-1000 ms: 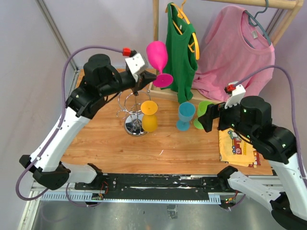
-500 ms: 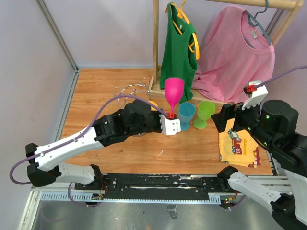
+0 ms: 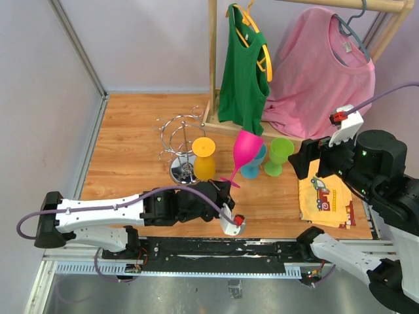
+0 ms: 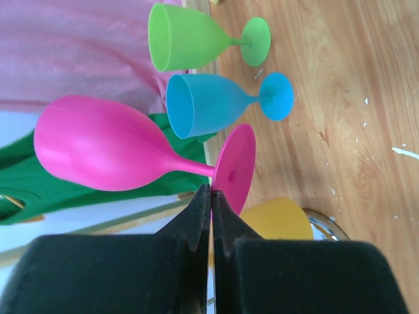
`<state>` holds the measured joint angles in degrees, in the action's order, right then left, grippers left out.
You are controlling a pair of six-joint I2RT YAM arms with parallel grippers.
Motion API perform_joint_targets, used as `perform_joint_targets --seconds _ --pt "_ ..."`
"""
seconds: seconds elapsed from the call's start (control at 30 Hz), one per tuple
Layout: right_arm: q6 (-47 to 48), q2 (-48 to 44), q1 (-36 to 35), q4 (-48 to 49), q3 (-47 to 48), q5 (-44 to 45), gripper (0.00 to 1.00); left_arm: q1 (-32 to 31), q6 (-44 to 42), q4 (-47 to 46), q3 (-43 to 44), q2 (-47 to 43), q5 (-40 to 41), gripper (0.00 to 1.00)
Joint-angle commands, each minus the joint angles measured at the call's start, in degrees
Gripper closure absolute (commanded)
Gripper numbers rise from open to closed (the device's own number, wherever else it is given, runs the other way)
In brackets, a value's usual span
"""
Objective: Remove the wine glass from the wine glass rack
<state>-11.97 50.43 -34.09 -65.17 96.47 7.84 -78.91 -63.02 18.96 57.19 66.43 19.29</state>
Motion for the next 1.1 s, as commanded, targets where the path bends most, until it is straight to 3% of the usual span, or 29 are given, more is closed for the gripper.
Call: perform_joint_targets --seconds 0.0,0.47,0.63,0.77,1.07 --pt "1.0 1.1 -0.3 -1.5 1.7 -1.6 0.02 -3.0 -13.8 -11.7 -4.3 -2.7 4.1 1.00" --pt "4.5 12.4 -0.3 -1.6 5.1 -11.8 0.02 -5.4 -28.9 -24.8 -12.8 0.6 3.3 1.00" --pt "5.8 14.5 -0.3 -3.1 4.8 -14.1 0.01 -5.4 -36.2 -32.4 -19.7 0.3 1.4 1.00" --pt "6.2 15.0 -0.3 -3.8 3.5 -16.3 0.01 -5.3 -36.0 -33.6 -18.8 2.1 1.8 1.00" --pt "6.8 14.9 -0.4 -4.7 -0.5 -20.4 0.11 -5.3 -35.7 -33.9 -16.5 4.1 2.8 1.00"
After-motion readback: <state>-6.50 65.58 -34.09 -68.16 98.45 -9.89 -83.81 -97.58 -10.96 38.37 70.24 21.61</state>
